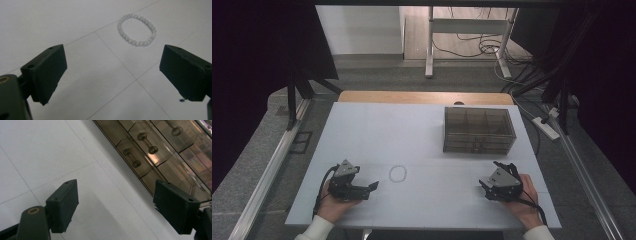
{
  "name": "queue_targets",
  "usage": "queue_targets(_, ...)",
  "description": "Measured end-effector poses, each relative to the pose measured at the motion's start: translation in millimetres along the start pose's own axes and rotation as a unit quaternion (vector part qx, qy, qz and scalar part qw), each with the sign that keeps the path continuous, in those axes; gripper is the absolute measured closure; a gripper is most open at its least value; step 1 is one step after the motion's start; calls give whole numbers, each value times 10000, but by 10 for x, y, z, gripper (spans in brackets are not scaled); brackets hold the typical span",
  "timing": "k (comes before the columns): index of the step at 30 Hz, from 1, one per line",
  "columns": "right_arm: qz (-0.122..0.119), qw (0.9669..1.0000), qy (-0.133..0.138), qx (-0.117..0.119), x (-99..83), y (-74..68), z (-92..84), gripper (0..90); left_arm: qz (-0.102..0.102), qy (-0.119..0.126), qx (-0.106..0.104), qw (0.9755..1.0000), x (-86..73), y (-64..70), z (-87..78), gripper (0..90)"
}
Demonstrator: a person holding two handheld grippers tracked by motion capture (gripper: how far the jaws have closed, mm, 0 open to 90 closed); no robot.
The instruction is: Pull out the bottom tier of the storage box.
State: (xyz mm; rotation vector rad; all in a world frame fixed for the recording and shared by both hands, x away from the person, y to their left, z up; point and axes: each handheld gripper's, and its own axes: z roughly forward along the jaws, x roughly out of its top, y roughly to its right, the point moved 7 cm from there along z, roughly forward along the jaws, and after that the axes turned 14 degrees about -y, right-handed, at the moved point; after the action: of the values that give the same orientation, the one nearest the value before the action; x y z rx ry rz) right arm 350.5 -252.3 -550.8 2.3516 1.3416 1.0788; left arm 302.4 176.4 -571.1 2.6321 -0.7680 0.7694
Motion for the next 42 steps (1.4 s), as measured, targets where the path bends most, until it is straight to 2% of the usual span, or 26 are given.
queue_targets(2, -33, 10000, -42, 36, 5, -4, -2, 205, 2, -2, 4, 10000, -1, -1, 0, 76)
queue_targets(10, -72, 9999, 20, -151, 54, 21, 6, 215, 5, 3, 11, 10000, -1, -2, -2, 76)
queue_targets(21, -257, 9993, -48, -255, 93, -5, 48, 233, 7, -14, -1, 10000, 0, 2, 3, 76)
queue_targets(35, -326, 9986, -59, -400, 157, 10, 107, 239, 10, -35, -9, 10000, -1, 3, 10, 76)
queue_targets(42, -452, 9978, -100, -465, 197, -2, 156, 240, 7, -41, -11, 10000, -2, 1, 13, 76)
